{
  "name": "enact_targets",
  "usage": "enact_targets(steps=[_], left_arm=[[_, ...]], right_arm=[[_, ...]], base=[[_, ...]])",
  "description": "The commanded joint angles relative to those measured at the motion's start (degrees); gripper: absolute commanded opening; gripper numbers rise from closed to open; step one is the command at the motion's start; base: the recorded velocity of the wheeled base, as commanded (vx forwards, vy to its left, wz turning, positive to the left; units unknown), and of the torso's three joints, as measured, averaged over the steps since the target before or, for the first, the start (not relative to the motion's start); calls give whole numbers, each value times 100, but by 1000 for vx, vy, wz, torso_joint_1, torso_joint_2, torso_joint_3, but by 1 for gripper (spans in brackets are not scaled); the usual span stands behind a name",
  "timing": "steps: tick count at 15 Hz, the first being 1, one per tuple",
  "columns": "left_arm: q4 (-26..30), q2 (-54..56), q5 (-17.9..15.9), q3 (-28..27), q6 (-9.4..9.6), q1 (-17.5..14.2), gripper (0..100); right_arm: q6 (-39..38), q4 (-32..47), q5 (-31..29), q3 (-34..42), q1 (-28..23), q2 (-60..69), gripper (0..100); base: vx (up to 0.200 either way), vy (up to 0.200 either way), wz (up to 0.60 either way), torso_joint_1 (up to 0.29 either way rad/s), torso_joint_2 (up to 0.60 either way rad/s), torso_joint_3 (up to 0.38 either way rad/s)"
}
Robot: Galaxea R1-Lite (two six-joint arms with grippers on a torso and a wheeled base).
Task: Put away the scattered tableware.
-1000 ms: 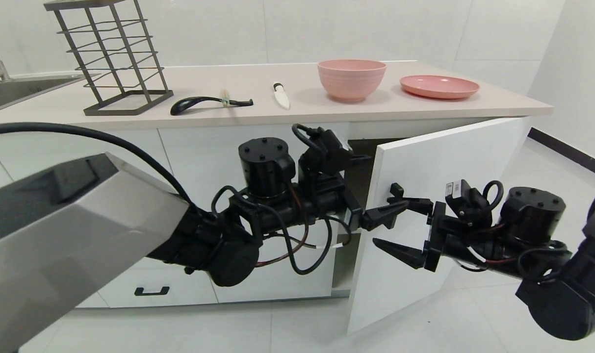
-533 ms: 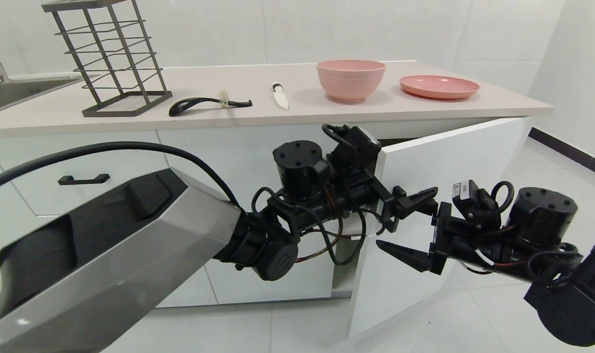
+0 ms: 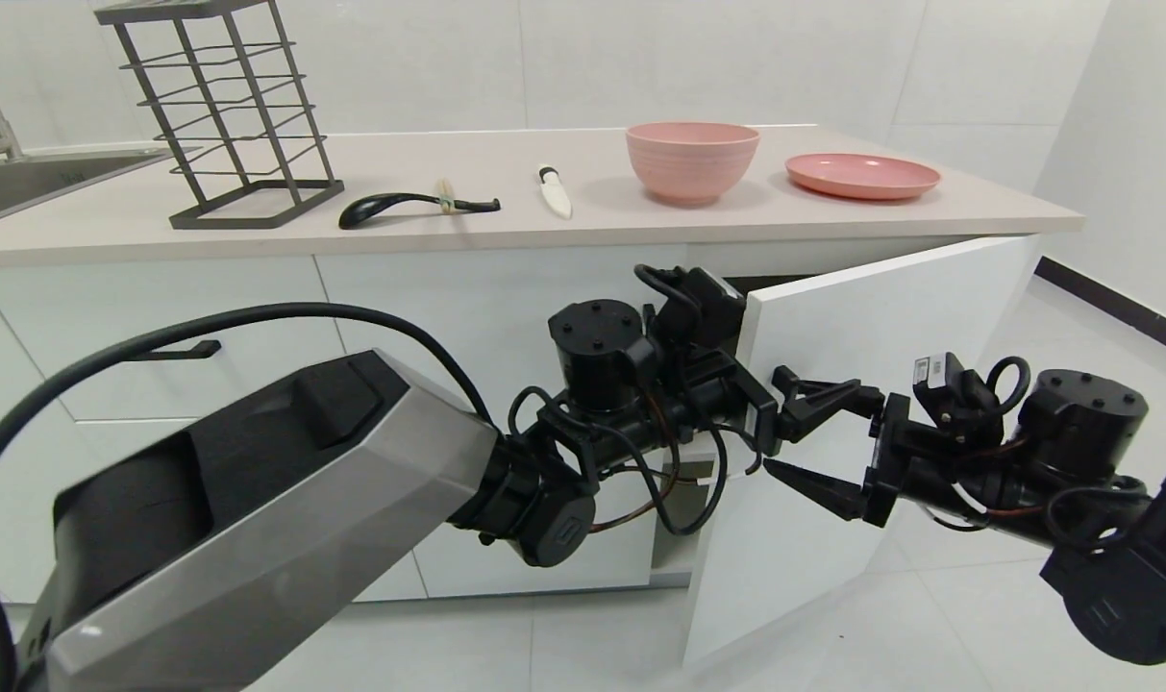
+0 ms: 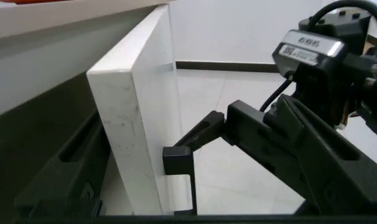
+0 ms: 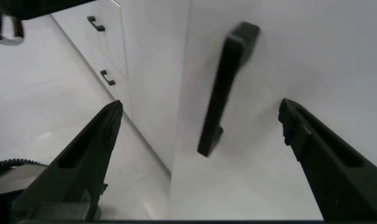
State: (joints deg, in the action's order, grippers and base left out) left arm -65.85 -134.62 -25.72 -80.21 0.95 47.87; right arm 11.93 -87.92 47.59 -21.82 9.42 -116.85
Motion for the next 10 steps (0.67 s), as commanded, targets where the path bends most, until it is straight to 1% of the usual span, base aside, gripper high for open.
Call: enact_targets(steps=[1, 4, 5, 7, 8, 9, 10], left_arm=[[-33, -126, 50, -29, -34, 3, 100], [-33, -205, 173, 15, -34, -6, 100], [-33, -302, 182, 6, -34, -15, 100], [-33, -372, 182, -47, -34, -6, 100], [-33, -372, 190, -65, -34, -6, 100], [-33, -372, 269, -65, -34, -6, 100], [-33, -372, 313, -56, -34, -24, 100]], right_arm=[[19, 82, -57, 161, -195, -66, 100], [46, 82, -66, 609, -274, 162, 100], [72, 99, -75, 1189, -230, 707, 100], [257, 196, -92, 2103, -257, 1481, 100], [397, 372, -110, 2182, -310, 1911, 100], [459, 477, -171, 2182, -459, 2280, 100], [459, 495, -206, 2182, -477, 2439, 100]], base=[[0, 0, 0, 0, 0, 0], [0, 0, 0, 0, 0, 0], [0, 0, 0, 0, 0, 0], [0, 0, 0, 0, 0, 0], [0, 0, 0, 0, 0, 0], [0, 0, 0, 0, 0, 0], [0, 0, 0, 0, 0, 0]])
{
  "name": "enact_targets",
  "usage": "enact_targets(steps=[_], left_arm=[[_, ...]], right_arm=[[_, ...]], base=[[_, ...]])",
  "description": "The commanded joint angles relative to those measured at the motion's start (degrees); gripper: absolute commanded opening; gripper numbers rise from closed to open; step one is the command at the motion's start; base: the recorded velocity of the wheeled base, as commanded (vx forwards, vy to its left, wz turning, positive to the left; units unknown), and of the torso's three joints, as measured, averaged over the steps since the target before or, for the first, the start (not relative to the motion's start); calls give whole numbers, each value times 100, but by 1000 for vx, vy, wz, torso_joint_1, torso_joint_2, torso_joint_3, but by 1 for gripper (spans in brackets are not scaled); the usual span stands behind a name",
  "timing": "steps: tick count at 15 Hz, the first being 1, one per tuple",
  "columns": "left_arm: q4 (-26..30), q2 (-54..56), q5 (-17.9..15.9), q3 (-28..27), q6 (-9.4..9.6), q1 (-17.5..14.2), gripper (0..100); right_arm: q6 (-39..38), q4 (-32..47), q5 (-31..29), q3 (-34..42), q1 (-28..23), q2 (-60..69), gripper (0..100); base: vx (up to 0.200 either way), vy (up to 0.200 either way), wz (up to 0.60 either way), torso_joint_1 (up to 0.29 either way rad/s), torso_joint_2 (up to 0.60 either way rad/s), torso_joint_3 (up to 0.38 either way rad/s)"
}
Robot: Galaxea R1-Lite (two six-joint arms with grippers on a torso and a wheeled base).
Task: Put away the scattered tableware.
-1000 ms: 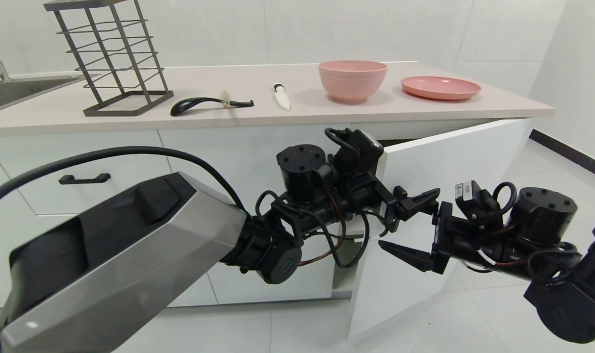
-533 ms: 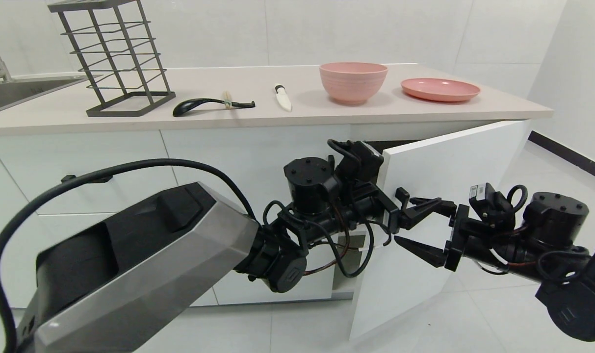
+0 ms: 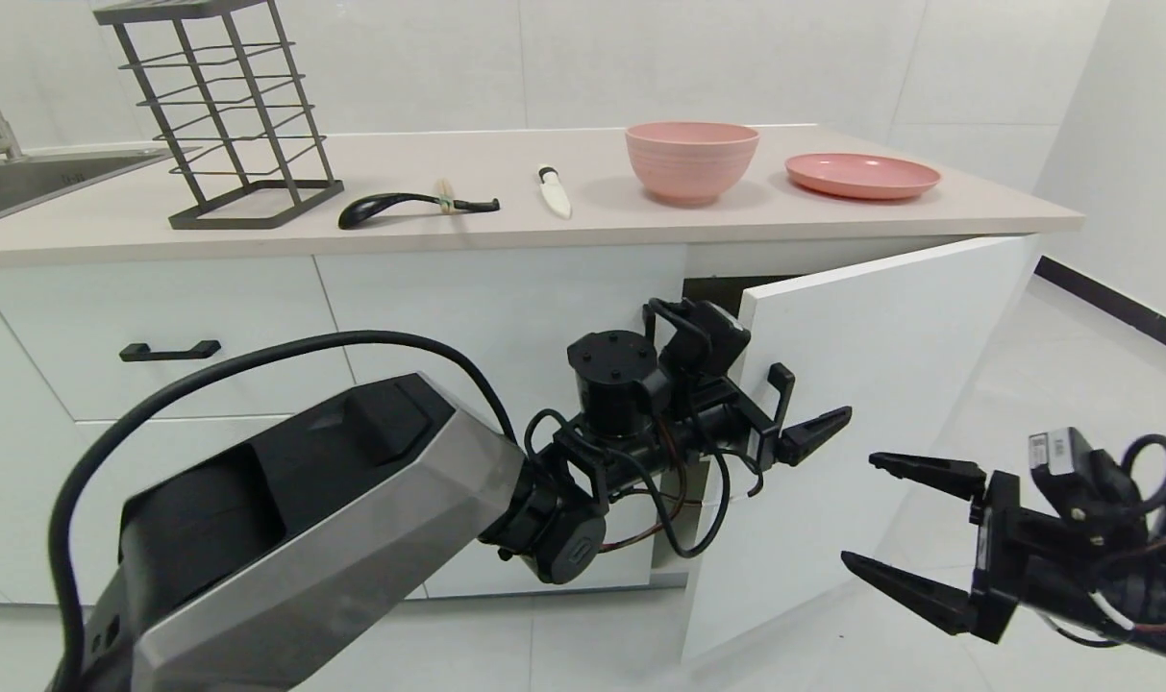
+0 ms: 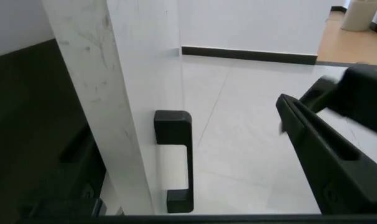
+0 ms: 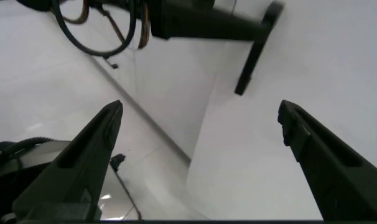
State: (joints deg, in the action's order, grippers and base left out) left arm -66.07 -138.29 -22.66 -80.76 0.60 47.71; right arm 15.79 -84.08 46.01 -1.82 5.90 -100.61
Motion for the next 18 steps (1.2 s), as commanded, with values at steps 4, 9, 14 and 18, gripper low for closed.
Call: enact_targets(steps=[4, 9, 14, 18], left_arm=[[-20, -119, 25, 17, 28, -17, 100], [-231, -365, 16, 69, 63, 221, 100], [-626, -567, 7, 69, 63, 520, 100], [-740, -585, 7, 61, 37, 880, 100]], right_arm=[[82, 216, -180, 182, -124, 1764, 100], [65, 190, -189, 182, -107, 1966, 100], [82, 120, -189, 182, -115, 2177, 100], [47, 41, -189, 173, -115, 3118, 100]], base=[[0, 0, 0, 0, 0, 0], [0, 0, 0, 0, 0, 0], [0, 0, 0, 0, 0, 0], [0, 0, 0, 0, 0, 0]])
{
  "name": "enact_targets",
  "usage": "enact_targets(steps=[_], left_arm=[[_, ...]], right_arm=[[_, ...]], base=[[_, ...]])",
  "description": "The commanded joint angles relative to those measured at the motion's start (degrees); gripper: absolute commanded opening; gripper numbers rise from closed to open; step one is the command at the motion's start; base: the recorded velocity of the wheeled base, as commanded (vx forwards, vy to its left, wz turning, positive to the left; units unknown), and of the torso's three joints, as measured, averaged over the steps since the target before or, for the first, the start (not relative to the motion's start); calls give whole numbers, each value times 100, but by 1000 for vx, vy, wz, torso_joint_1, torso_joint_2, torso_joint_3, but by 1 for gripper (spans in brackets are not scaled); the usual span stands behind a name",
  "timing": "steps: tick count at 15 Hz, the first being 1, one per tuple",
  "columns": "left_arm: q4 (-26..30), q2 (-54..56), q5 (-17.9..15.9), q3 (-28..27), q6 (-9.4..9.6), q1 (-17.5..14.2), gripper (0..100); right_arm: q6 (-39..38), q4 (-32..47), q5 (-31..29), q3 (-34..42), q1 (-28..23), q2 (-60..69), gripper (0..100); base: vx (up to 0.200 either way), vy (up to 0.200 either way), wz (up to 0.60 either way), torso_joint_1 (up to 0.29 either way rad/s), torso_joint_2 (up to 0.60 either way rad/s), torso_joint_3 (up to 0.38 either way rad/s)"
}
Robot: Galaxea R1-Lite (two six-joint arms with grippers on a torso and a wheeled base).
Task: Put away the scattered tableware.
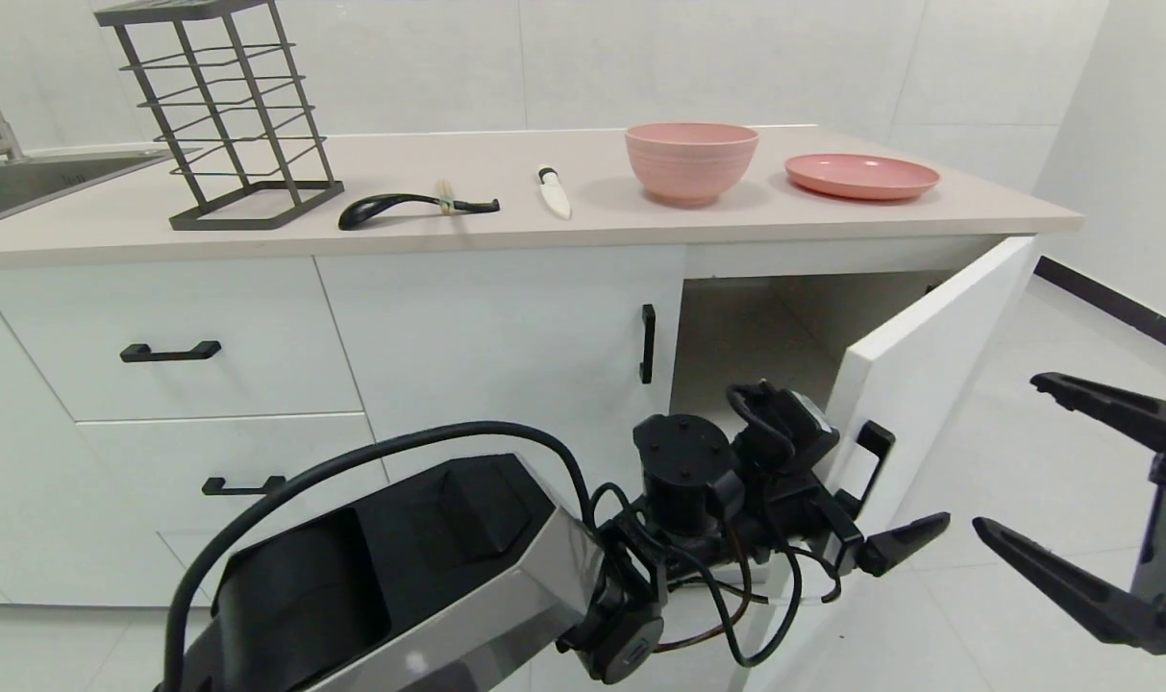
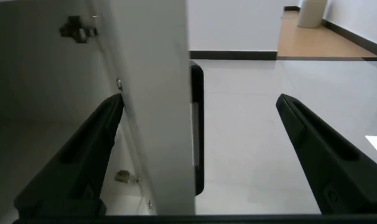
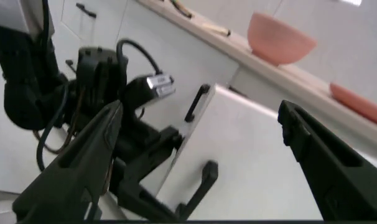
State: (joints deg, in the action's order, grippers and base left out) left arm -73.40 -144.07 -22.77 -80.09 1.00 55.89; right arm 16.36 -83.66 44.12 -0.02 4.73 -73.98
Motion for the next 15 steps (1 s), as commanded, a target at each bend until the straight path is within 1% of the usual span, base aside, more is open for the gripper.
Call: enact_targets(steps=[1, 3, 4, 5, 7, 8, 9, 11, 13, 15], left_arm=[[-8, -7, 18, -15, -3, 185, 100], [27, -42, 27, -77, -12, 352, 100], [27, -42, 27, -77, -12, 352, 100], [36, -95, 27, -165, -12, 422, 100], [36, -104, 27, -200, -12, 484, 100], [45, -113, 27, -226, -12, 563, 100], [63, -157, 27, -349, -12, 624, 100], [291, -359, 27, -841, -12, 853, 100], [590, -693, 18, -1527, -3, 1240, 100], [775, -1167, 27, -2476, -3, 1670, 100]], right_arm=[[-19, -10, 0, -24, -7, 648, 100], [-28, -18, 0, -252, -25, 947, 100], [-28, -18, 0, -252, -25, 947, 100], [-28, -10, 0, -701, -25, 1141, 100], [-28, -18, 0, -991, -34, 1185, 100], [-19, -18, 0, -1114, -34, 1193, 100], [-19, -18, 0, -1219, -34, 1193, 100], [8, -18, 0, -1360, -34, 1202, 100], [16, -18, 0, -1509, -34, 1229, 100], [16, -18, 0, -1580, -34, 1352, 100]], base=[[0, 0, 0, 0, 0, 0], [0, 0, 0, 0, 0, 0], [0, 0, 0, 0, 0, 0], [0, 0, 0, 0, 0, 0], [0, 0, 0, 0, 0, 0], [0, 0, 0, 0, 0, 0], [0, 0, 0, 0, 0, 0], [0, 0, 0, 0, 0, 0], [0, 0, 0, 0, 0, 0], [0, 0, 0, 0, 0, 0]])
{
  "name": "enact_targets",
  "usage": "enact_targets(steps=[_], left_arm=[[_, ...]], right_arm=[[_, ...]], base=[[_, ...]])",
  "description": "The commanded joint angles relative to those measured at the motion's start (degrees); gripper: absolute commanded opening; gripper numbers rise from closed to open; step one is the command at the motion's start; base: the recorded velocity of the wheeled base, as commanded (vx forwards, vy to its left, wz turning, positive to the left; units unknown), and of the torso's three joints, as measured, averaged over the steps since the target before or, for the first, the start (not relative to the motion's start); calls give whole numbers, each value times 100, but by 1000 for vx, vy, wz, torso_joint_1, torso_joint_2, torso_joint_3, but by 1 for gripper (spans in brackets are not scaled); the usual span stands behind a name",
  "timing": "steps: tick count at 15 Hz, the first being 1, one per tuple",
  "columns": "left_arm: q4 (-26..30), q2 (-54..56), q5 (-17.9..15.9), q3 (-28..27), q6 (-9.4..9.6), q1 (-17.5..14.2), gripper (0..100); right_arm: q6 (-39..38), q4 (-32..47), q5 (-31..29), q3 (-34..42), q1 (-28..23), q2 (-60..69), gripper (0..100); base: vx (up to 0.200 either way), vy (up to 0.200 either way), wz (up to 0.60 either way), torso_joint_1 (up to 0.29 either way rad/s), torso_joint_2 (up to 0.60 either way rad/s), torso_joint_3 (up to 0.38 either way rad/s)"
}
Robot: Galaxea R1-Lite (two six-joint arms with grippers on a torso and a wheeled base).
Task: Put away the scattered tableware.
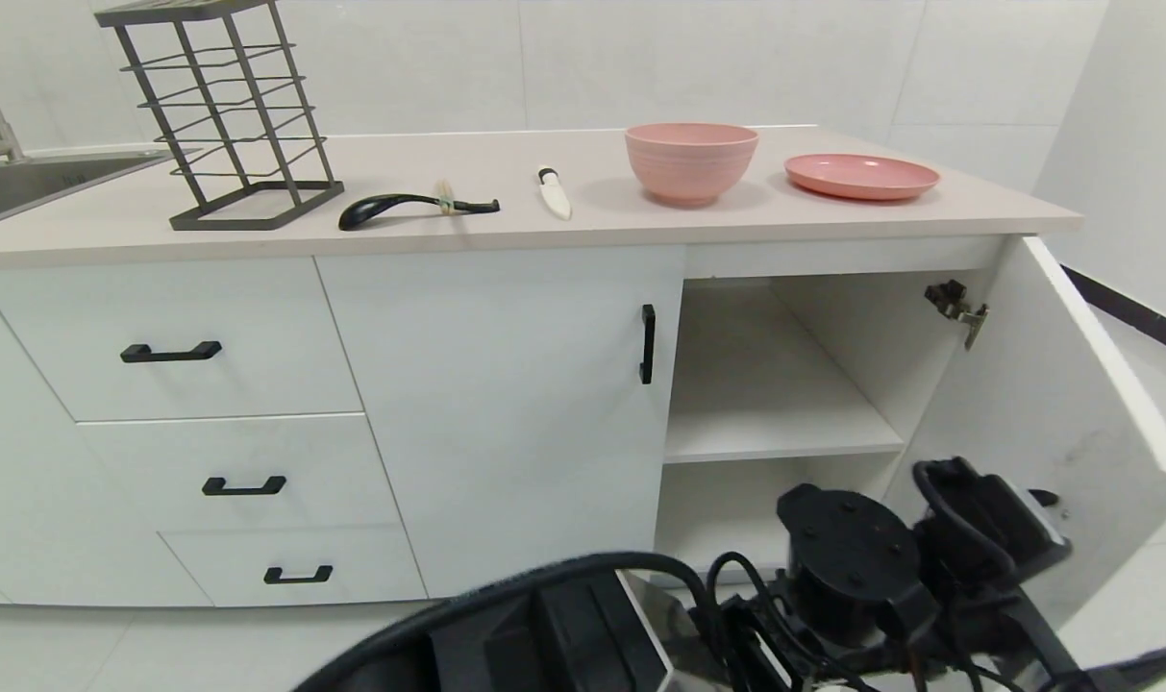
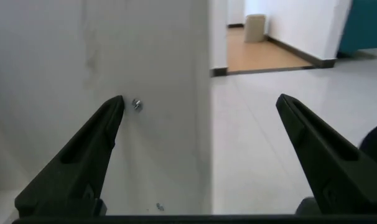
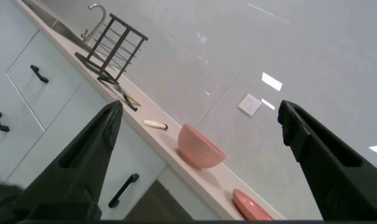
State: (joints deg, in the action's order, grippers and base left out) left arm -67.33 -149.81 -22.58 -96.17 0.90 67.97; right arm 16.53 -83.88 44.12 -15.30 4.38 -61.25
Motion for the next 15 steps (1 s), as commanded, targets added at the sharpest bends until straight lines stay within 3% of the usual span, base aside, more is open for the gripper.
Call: enact_targets(steps=[1, 4, 5, 6, 8, 11, 13, 15], left_arm=[[247, -734, 8, -1167, -2, 550, 100], [176, -699, 16, -1229, -2, 278, 100], [9, -576, 16, -1202, -2, 137, 100], [-457, -180, 16, -842, -11, -127, 100], [-878, 1050, 16, 969, -11, -584, 100], [-1019, 3151, 16, 4010, 6, -1181, 100], [-1204, 4294, 25, 5337, 42, -1489, 100], [-1274, 5278, 52, 6110, 33, -1726, 100]], right_arm=[[8, 12, 0, -8, 2, 148, 100], [8, 12, 9, 62, 2, 350, 100], [8, 12, 9, 150, 2, 377, 100], [8, 12, 9, 387, 11, 456, 100], [8, 4, 9, 660, 19, 517, 100], [8, 4, 0, 809, 19, 535, 100], [17, 4, 0, 1126, 19, 552, 100], [26, 4, 0, 1363, 19, 605, 100]], base=[[0, 0, 0, 0, 0, 0], [0, 0, 0, 0, 0, 0], [0, 0, 0, 0, 0, 0], [0, 0, 0, 0, 0, 0], [0, 0, 0, 0, 0, 0], [0, 0, 0, 0, 0, 0], [0, 0, 0, 0, 0, 0], [0, 0, 0, 0, 0, 0]])
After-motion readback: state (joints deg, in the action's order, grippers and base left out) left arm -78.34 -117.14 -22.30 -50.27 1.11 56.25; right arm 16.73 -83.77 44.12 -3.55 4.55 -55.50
